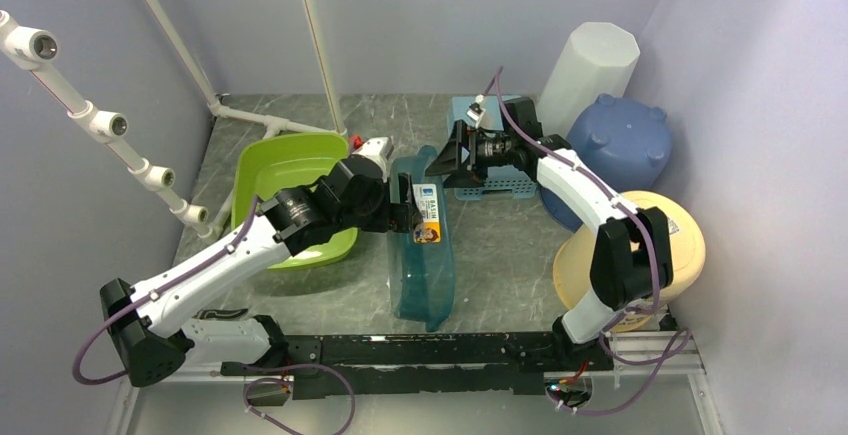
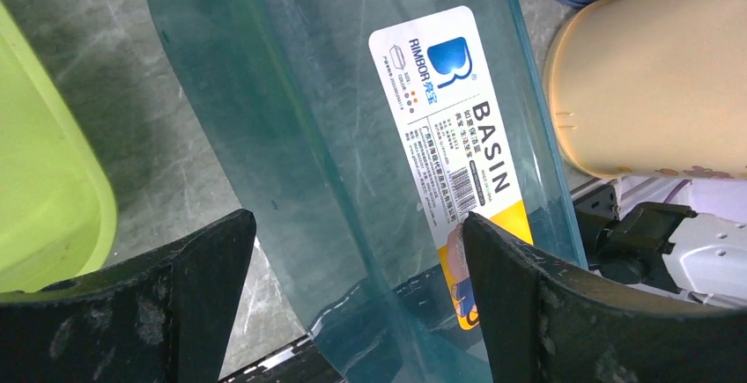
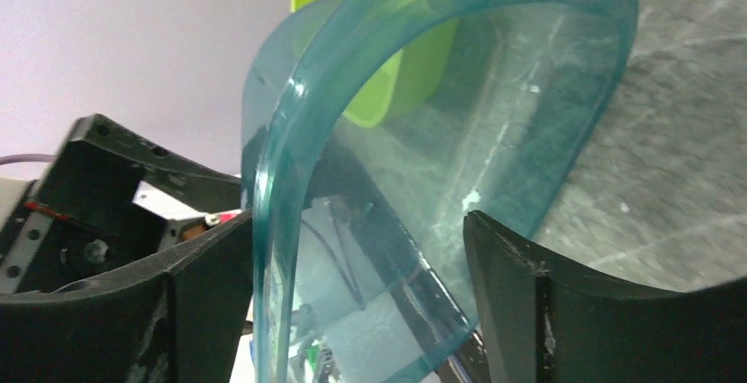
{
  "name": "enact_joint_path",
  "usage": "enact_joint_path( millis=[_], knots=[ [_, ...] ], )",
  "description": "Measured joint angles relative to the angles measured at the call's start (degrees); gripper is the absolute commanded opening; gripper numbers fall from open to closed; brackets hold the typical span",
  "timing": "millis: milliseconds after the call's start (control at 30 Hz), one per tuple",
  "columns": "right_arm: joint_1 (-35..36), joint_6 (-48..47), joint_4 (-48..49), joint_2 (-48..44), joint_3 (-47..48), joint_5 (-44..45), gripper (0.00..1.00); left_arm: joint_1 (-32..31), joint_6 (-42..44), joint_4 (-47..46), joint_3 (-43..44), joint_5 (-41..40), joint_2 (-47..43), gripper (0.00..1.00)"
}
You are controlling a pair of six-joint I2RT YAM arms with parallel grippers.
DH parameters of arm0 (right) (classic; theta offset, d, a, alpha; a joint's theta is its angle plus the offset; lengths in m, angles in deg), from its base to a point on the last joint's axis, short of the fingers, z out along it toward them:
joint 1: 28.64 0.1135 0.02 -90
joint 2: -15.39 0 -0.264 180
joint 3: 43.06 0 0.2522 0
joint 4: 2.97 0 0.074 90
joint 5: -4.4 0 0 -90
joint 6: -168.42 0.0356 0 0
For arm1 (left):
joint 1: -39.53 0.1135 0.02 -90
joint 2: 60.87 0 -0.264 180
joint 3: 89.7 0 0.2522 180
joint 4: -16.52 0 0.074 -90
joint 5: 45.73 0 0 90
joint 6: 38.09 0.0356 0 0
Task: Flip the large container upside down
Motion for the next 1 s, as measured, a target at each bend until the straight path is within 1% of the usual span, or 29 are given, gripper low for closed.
enact_joint_path(
  millis=[67,167,300,333,367,433,500,533,667,767,1000],
  knots=[
    [0.0,-1.9,-3.1,-1.5,0.0,2.4,0.94,0.0,-0.4,-0.7,0.0,0.2,0.4,0.91],
    [0.1,-4.2,-7.4,-3.4,0.0,5.8,0.94,0.0,-0.8,-1.9,0.0,0.3,1.3,0.91],
    [0.7,-7.0,-12.6,-7.0,0.0,10.4,0.82,0.0,-1.6,-3.1,0.0,0.5,2.3,0.91],
    [1.0,-7.5,-13.6,-7.7,0.0,11.3,0.75,0.0,-1.7,-3.3,0.0,0.5,2.4,0.91],
    [1.8,-7.9,-15.2,-8.8,0.2,13.0,0.7,0.0,-1.8,-3.4,0.1,0.5,2.6,0.91],
    [3.1,-8.6,-17.5,-10.6,0.6,15.4,0.57,0.0,-2.0,-3.8,0.2,0.6,3.0,0.91],
    [4.5,-9.1,-19.1,-12.4,0.8,17.4,0.47,0.0,-2.1,-4.2,0.2,0.7,3.2,0.91],
    [5.3,-9.3,-20.1,-13.2,1.0,18.3,0.38,0.0,-2.1,-4.4,0.2,0.8,3.3,0.9],
    [8.9,-9.5,-22.4,-14.2,2.9,21.9,0.12,0.0,-2.1,-4.7,0.4,0.9,4.0,0.91],
    [10.8,-7.8,-22.6,-14.2,3.6,25.2,0.0,0.0,-2.1,-4.8,0.5,1.1,4.1,0.91],
    [11.5,-5.8,-22.8,-14.1,3.6,29.5,0.0,-0.1,-2.1,-4.0,0.7,0.5,4.1,0.93]
  ],
)
